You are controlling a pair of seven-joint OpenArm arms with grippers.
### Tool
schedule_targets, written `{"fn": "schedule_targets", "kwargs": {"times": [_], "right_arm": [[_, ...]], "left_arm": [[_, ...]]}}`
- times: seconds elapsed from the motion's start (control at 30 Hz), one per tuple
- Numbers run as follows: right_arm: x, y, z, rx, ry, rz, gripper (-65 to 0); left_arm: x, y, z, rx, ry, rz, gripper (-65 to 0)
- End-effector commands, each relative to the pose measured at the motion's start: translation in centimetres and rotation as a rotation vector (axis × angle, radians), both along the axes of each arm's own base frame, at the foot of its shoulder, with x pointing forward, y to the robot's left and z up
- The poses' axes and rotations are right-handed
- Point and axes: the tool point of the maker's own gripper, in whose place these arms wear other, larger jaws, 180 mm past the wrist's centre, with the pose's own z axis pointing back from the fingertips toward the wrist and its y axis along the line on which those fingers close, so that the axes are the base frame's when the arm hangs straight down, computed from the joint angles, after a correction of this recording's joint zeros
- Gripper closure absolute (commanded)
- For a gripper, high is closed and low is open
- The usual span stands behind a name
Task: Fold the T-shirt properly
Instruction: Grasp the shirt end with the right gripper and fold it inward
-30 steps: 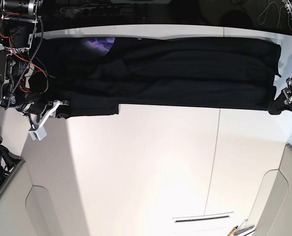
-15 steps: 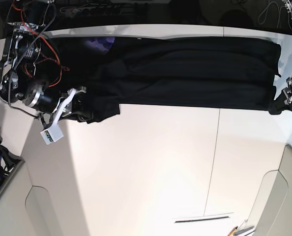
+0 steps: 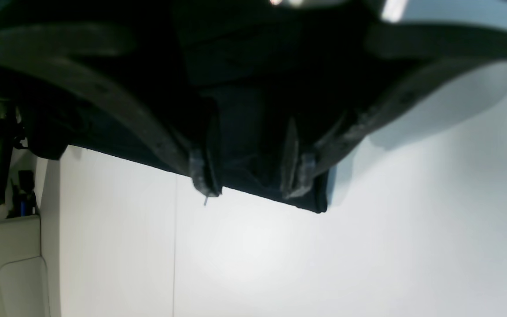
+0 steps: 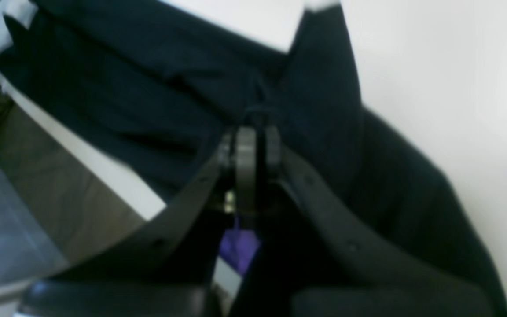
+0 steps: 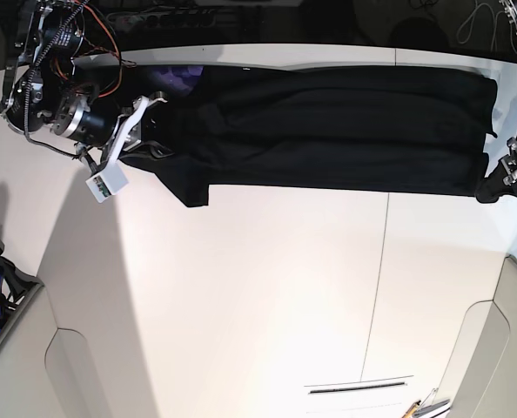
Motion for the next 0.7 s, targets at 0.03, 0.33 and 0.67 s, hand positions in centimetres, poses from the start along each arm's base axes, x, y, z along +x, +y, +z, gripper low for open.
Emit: {"fn": "schedule_targets", "kwargs": {"times": [0.03,0.33,0.67], "right_arm": [[0.4,0.2,0.9,0.010,-0.037,0.019,0.0],[-0.7,1.3,1.3,0.066,-0.005,0.082,0.0],[-1.2,3.3,3.2,0.210,-0.020,0.128,-20.6]], "left_arm": [[1.1,0.9,2.1,0.022,-0.064,0.001,-25.6],[1.1,0.9,2.1,0.022,-0.065,0.002,-25.6],[1.1,1.0,2.2,0.022,-0.068,0.004,-25.6]]}}
